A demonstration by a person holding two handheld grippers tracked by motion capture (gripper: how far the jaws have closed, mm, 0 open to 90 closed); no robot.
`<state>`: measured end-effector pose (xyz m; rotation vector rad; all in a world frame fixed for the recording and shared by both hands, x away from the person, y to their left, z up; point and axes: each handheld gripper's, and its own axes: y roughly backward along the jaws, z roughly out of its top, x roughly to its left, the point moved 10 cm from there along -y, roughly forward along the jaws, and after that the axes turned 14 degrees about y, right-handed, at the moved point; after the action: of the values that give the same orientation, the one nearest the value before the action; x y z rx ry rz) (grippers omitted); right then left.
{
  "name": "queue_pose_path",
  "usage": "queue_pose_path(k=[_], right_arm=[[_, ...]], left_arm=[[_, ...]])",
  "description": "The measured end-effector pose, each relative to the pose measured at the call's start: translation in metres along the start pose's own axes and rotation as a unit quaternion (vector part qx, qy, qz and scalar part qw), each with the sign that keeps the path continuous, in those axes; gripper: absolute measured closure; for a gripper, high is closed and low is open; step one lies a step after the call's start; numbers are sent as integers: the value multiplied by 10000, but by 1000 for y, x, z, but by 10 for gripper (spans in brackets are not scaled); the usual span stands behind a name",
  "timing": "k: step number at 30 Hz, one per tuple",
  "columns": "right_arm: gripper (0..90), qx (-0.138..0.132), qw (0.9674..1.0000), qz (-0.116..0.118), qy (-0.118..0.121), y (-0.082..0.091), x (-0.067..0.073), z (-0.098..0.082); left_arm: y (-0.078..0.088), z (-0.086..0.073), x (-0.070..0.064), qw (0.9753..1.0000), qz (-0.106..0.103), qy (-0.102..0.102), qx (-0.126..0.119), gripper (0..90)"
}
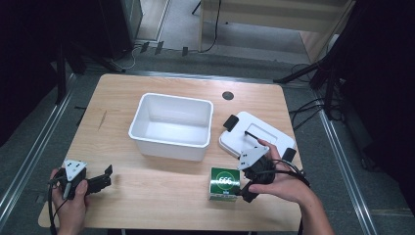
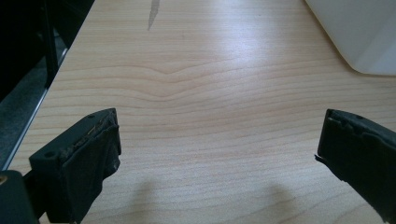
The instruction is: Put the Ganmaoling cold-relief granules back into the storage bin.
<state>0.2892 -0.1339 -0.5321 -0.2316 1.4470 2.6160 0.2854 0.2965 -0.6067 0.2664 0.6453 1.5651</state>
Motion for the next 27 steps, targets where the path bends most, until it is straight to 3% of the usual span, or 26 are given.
queue_pose_path(k=[7,20,27], right_arm=[[0,29,9998,148,132,-9,8,5],[0,478,9978,226,390,-35,10,-3],[133,440,9975,379,410,-40,11,-2]], left_arm=[[0,0,0,10000,13,-5,-2,3],[0,0,0,10000,4,-16,15,3],[0,0,0,10000,1,-1,13,3]])
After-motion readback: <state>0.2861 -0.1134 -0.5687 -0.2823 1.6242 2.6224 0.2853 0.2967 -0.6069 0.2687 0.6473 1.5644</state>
